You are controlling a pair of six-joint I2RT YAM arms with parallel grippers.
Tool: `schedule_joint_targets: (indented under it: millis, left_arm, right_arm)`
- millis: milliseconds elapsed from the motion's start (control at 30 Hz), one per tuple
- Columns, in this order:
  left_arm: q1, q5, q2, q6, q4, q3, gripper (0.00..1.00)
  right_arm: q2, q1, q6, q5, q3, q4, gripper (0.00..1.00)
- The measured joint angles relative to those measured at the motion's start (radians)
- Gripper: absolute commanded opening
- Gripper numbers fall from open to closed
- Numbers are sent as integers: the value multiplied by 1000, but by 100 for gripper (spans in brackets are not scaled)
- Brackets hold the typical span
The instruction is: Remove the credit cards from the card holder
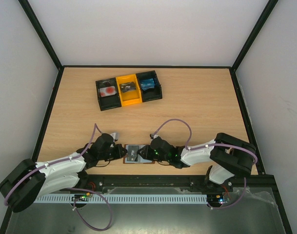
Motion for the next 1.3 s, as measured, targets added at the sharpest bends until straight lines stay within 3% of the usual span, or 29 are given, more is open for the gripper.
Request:
schedule_joint_targets:
  millis: [700, 1300]
  left_arm:
    - [0, 3, -18, -2, 11, -19, 3]
    - [-2, 4, 8, -8, 52, -23, 2]
  right_arm:
    - [113, 0, 4, 6, -14, 172, 25]
    - [124, 0, 15, 24, -19, 197, 20]
